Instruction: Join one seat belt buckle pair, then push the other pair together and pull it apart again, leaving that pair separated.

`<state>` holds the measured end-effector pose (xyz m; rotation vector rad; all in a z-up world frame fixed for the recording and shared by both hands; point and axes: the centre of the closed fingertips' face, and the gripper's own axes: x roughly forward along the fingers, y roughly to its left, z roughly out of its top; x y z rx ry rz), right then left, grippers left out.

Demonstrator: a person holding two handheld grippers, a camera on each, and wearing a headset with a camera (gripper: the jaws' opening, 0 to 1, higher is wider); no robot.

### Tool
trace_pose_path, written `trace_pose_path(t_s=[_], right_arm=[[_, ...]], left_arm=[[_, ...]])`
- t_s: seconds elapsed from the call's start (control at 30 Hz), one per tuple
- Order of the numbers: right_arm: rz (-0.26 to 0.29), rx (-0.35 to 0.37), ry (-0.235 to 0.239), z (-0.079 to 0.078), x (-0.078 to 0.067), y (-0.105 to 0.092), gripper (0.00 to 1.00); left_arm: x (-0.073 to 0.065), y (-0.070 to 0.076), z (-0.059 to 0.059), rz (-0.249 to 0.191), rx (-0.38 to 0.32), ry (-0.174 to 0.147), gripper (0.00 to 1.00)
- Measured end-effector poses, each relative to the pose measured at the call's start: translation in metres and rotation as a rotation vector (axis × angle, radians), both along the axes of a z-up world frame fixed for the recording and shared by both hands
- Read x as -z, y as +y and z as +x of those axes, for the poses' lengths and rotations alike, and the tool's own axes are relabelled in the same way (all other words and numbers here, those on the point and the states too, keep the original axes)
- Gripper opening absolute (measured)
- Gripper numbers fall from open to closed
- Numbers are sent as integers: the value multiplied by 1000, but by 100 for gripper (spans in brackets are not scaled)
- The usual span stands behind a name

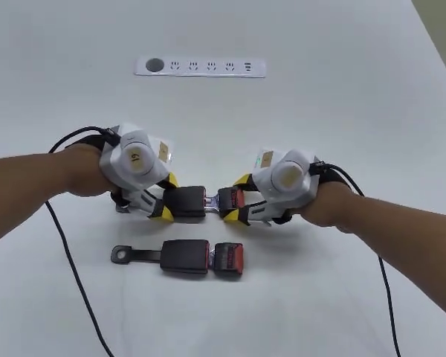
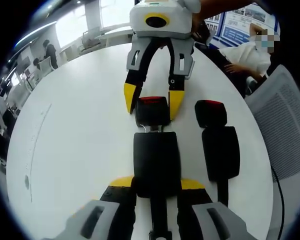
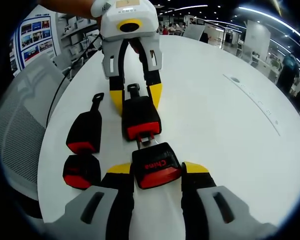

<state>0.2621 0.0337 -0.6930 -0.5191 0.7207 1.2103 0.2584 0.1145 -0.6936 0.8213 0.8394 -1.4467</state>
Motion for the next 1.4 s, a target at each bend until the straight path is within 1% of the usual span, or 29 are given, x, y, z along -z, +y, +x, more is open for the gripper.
trace_pose_path(t_s=[0.07, 0.17, 0.23, 0.3, 0.37, 0.5, 0.63, 1.03, 1.4], right_arm=[[3, -4, 2, 0, 1, 0, 34], [-4, -3, 9, 0, 0, 3, 34], [-9, -1, 14, 2, 0, 11, 34], [-15, -2, 9, 3, -1, 16, 34], [-11, 9, 9, 3, 0, 14, 34], [-2, 35, 10, 2, -2, 15, 34], [-7, 34, 13, 3, -3, 15, 34], [-21, 34, 13, 3, -1, 13, 34], [-29, 36, 12, 2, -1, 13, 34]], left_arm=[[0, 0, 0, 11, 9, -2, 31], [1, 2, 2, 17, 11, -1, 31], [1, 2, 2, 16, 9, 1, 31], [1, 1, 1, 11, 3, 3, 31], [1, 1, 1, 10, -1, 4, 31], [-1, 0, 1, 19, -7, 4, 31], [0, 1, 2, 16, -8, 6, 31], [-2, 0, 1, 33, -15, 6, 31], [-3, -1, 0, 19, -38, 13, 31]])
